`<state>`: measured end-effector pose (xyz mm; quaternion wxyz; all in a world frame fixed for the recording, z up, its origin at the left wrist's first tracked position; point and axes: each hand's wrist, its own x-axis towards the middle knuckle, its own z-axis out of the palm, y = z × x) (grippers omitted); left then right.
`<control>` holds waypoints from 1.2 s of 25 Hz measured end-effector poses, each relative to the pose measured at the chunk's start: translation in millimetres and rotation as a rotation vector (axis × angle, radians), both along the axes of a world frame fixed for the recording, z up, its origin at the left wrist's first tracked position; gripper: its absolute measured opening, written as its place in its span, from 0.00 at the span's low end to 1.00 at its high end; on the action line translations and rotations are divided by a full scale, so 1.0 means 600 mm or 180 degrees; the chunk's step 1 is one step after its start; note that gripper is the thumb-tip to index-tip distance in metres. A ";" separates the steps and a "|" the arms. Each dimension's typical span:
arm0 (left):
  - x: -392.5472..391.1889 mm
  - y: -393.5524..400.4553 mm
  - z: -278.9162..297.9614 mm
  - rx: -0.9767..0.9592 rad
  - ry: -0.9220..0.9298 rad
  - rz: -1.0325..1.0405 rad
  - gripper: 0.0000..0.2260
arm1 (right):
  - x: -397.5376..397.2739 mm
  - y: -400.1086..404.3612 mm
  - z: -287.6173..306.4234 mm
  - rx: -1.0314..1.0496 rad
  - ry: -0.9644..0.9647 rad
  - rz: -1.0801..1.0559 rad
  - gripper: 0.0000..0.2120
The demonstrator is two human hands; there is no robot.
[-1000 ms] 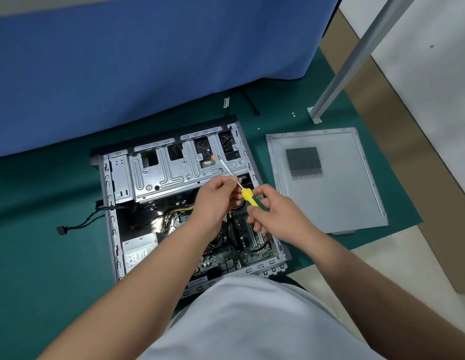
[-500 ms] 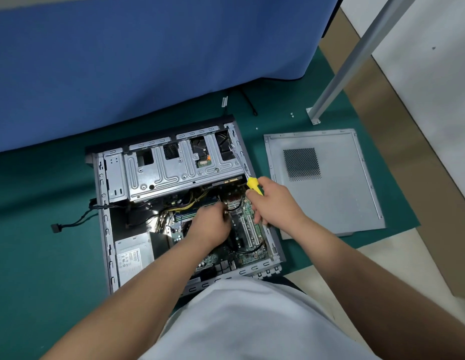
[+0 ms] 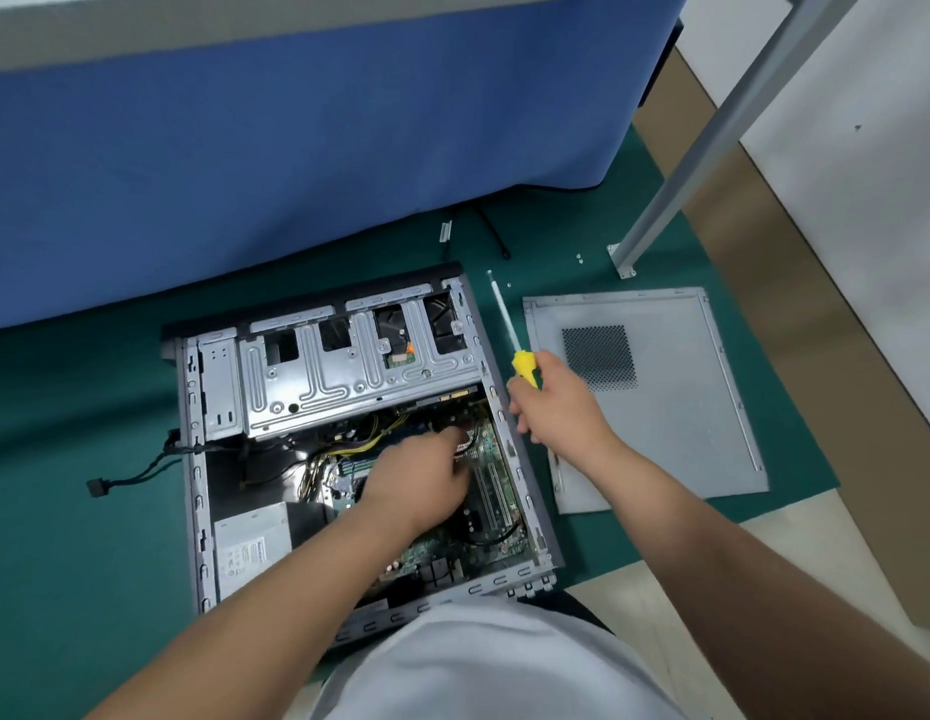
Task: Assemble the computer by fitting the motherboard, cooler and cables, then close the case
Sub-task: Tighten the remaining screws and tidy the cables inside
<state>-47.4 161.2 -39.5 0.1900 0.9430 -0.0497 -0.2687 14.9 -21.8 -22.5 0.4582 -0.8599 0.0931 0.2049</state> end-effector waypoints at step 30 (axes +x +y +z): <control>0.170 0.152 -0.098 0.0849 -0.2183 0.0405 0.23 | 0.383 0.009 -0.238 -0.1736 0.0163 -0.0331 0.10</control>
